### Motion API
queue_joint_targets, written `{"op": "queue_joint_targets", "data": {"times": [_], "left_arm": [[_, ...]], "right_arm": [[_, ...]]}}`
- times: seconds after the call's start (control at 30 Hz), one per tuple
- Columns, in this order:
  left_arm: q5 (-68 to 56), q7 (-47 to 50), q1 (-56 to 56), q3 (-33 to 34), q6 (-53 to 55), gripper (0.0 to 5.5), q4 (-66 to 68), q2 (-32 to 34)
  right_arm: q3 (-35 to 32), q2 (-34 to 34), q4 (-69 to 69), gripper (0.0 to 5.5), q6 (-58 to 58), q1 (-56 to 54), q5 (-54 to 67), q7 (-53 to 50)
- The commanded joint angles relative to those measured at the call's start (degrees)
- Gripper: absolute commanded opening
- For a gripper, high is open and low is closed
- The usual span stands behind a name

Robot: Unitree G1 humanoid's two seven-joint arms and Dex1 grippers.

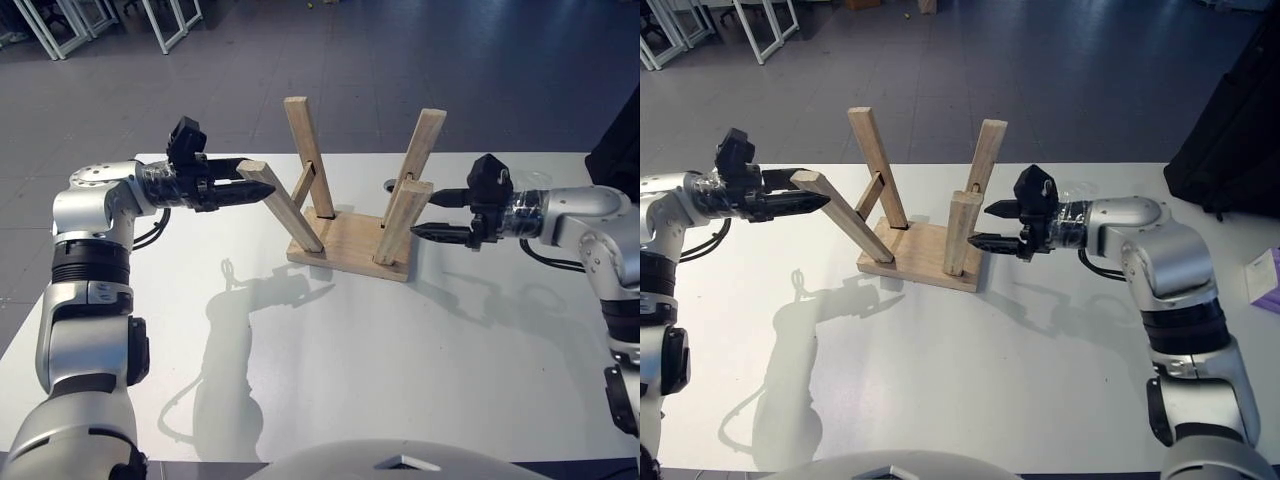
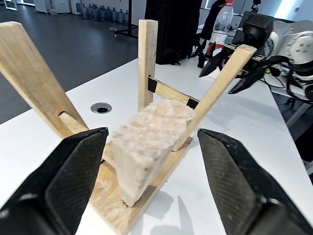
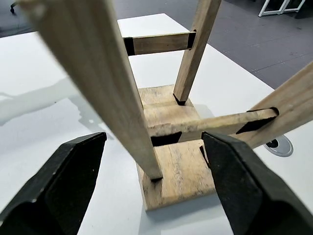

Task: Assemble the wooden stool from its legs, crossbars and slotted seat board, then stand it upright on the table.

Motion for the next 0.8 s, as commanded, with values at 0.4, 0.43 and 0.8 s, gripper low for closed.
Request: {"op": "queue_joint_targets", "data": {"times": [0.4,0.43,0.8], "left_arm": [[-4.19,-6.82,2.07,0.32,10.28,2.12,-5.81,0.99],[-5.19,-7.57,2.97,0.35,12.36,2.03,-7.48,1.59],[-24.58,-6.32,12.22,3.18,38.57,1.7,-29.86,12.46]], "right_arm": [[0.73,4.87,4.99,2.12,4.54,-4.35,3.65,4.97],[0.12,4.86,5.6,1.94,5.5,-4.74,4.33,5.14],[-9.06,3.11,5.5,1.62,36.83,-5.4,23.3,6.68]]}}
